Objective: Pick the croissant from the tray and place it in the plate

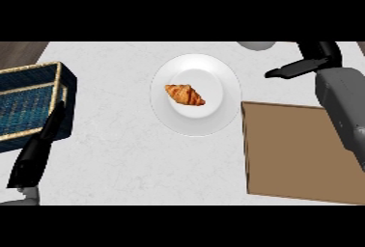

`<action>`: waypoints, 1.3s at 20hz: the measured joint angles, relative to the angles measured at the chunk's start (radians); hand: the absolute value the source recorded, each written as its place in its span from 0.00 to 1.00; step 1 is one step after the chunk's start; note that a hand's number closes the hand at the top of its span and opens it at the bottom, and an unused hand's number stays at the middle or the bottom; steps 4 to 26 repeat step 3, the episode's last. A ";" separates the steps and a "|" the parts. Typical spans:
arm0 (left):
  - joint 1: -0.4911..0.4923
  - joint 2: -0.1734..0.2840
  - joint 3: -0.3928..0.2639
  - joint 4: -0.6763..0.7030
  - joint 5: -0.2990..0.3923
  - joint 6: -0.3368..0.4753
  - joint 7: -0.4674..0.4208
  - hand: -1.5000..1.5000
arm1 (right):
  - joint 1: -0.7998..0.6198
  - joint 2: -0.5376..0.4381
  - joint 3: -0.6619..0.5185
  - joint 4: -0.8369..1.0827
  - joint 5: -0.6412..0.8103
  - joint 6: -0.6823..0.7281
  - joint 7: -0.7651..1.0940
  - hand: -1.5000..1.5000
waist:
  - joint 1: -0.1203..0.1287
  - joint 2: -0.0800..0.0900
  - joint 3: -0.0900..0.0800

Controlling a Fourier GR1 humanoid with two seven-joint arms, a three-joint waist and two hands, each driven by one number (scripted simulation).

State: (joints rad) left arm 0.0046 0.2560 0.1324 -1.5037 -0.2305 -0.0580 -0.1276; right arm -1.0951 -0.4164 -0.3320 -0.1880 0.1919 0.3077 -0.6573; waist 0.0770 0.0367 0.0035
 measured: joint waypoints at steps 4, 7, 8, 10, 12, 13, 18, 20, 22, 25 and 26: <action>-0.008 -0.012 -0.013 0.004 -0.012 0.009 0.003 0.50 | 0.012 -0.031 0.000 0.014 0.006 0.022 -0.027 0.00 | 0.006 0.003 0.001; -0.008 -0.012 -0.013 0.004 -0.012 0.009 0.003 0.50 | 0.012 -0.031 0.000 0.014 0.006 0.022 -0.027 0.00 | 0.006 0.003 0.001; -0.008 -0.012 -0.013 0.004 -0.012 0.009 0.003 0.50 | 0.012 -0.031 0.000 0.014 0.006 0.022 -0.027 0.00 | 0.006 0.003 0.001; -0.008 -0.012 -0.013 0.004 -0.012 0.009 0.003 0.50 | 0.012 -0.031 0.000 0.014 0.006 0.022 -0.027 0.00 | 0.006 0.003 0.001; -0.008 -0.012 -0.013 0.004 -0.012 0.009 0.003 0.50 | 0.012 -0.031 0.000 0.014 0.006 0.022 -0.027 0.00 | 0.006 0.003 0.001; -0.008 -0.012 -0.013 0.004 -0.012 0.009 0.003 0.50 | 0.012 -0.031 0.000 0.014 0.006 0.022 -0.027 0.00 | 0.006 0.003 0.001; -0.008 -0.012 -0.013 0.004 -0.012 0.009 0.003 0.50 | 0.012 -0.031 0.000 0.014 0.006 0.022 -0.027 0.00 | 0.006 0.003 0.001; -0.008 -0.012 -0.013 0.004 -0.012 0.009 0.003 0.50 | 0.012 -0.031 0.000 0.014 0.006 0.022 -0.027 0.00 | 0.006 0.003 0.001; -0.008 -0.012 -0.013 0.004 -0.012 0.009 0.003 0.50 | 0.012 -0.031 0.000 0.014 0.006 0.022 -0.027 0.00 | 0.006 0.003 0.001; -0.008 -0.012 -0.013 0.004 -0.012 0.009 0.003 0.50 | 0.012 -0.031 0.000 0.014 0.006 0.022 -0.027 0.00 | 0.006 0.003 0.001; -0.008 -0.012 -0.013 0.004 -0.012 0.009 0.003 0.50 | 0.012 -0.031 0.000 0.014 0.006 0.022 -0.027 0.00 | 0.006 0.003 0.001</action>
